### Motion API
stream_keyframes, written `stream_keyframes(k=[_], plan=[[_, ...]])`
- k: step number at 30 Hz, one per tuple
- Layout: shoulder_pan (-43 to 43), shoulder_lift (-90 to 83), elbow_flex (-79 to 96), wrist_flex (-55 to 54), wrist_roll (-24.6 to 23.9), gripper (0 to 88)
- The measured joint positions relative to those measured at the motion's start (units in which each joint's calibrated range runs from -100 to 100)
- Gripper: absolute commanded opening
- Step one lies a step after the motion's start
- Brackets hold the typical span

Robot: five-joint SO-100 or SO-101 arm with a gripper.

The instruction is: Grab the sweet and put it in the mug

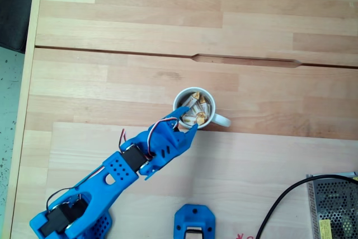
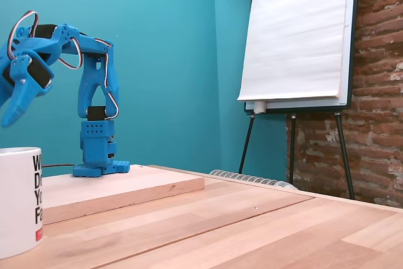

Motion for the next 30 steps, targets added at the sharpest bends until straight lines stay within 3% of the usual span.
stream_keyframes(k=[3,22,30], plan=[[-2.51,-5.0,6.1,0.0,-0.05,1.7],[-34.12,-64.94,76.74,0.0,0.34,3.2],[-40.55,-75.2,81.22,0.24,0.0,3.2]])
